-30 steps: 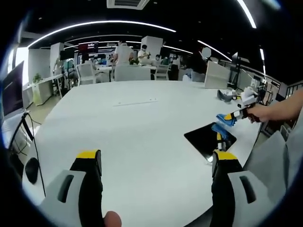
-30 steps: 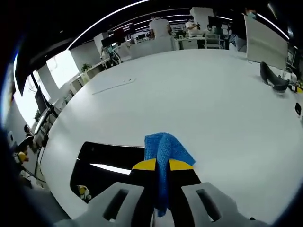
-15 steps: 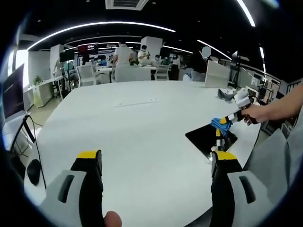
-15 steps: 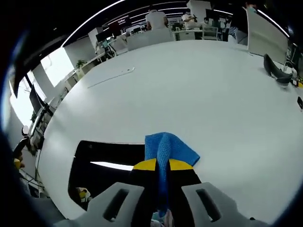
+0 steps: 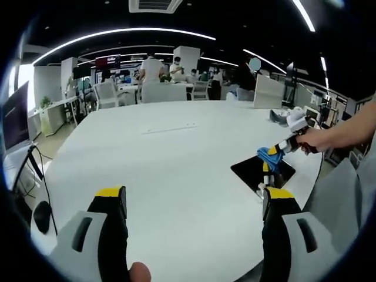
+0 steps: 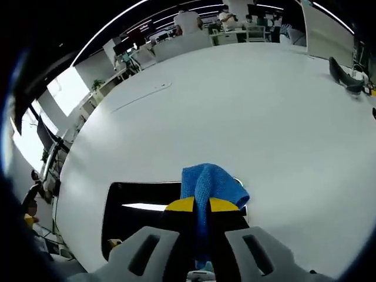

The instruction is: Wipe the mirror surface with the cleaning cloth until all visible marks leave the cleaned area.

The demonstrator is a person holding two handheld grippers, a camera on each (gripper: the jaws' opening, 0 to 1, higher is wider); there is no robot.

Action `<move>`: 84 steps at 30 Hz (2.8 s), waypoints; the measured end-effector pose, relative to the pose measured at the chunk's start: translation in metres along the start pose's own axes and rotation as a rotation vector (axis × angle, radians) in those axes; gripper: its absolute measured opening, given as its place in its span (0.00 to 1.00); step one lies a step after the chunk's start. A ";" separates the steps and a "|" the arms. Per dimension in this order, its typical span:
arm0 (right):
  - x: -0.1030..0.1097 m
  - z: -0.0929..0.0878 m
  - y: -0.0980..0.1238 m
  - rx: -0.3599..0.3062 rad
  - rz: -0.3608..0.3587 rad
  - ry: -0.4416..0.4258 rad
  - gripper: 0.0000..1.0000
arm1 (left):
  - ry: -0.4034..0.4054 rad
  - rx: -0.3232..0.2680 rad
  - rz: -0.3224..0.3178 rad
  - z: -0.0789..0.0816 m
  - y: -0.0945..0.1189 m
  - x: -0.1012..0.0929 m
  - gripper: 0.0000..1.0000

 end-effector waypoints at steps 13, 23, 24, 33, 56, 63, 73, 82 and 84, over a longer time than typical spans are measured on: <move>0.037 -0.002 -0.005 0.026 0.024 0.024 0.01 | -0.019 0.011 -0.029 0.005 -0.006 0.004 0.95; 0.073 -0.004 -0.010 0.045 0.060 0.062 0.01 | -0.026 0.020 -0.049 0.000 -0.003 0.001 0.95; 0.078 -0.005 -0.011 0.046 0.063 0.061 0.01 | -0.025 0.021 -0.048 -0.001 -0.003 0.002 0.95; 0.104 -0.004 -0.017 0.056 0.090 0.077 0.01 | -0.021 0.025 -0.055 -0.002 0.002 0.001 0.94; 0.137 -0.006 -0.024 0.072 0.147 0.104 0.01 | -0.023 0.013 -0.040 0.002 0.012 -0.002 0.94; 0.136 -0.009 -0.022 0.082 0.147 0.112 0.01 | -0.020 0.006 -0.037 0.003 0.013 -0.002 0.93; 0.136 -0.021 -0.011 0.094 0.151 0.121 0.02 | -0.013 0.011 -0.037 0.003 0.011 -0.005 0.94; 0.134 -0.032 -0.002 0.102 0.163 0.125 0.02 | -0.016 -0.007 -0.031 0.002 0.011 -0.009 0.93; 0.134 -0.034 0.000 0.103 0.165 0.129 0.02 | -0.016 -0.009 -0.031 0.002 0.011 -0.010 0.93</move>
Point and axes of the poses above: the point that each gripper's makers call its tool centre point, and the gripper's own axes: y roughly backward along the fingers, x roughly to its left, z roughly out of its top, the point moved 10 cm from there along y, roughly backward along the fingers, and after that the axes turned 7 degrees about -z, right-handed, at the moved point
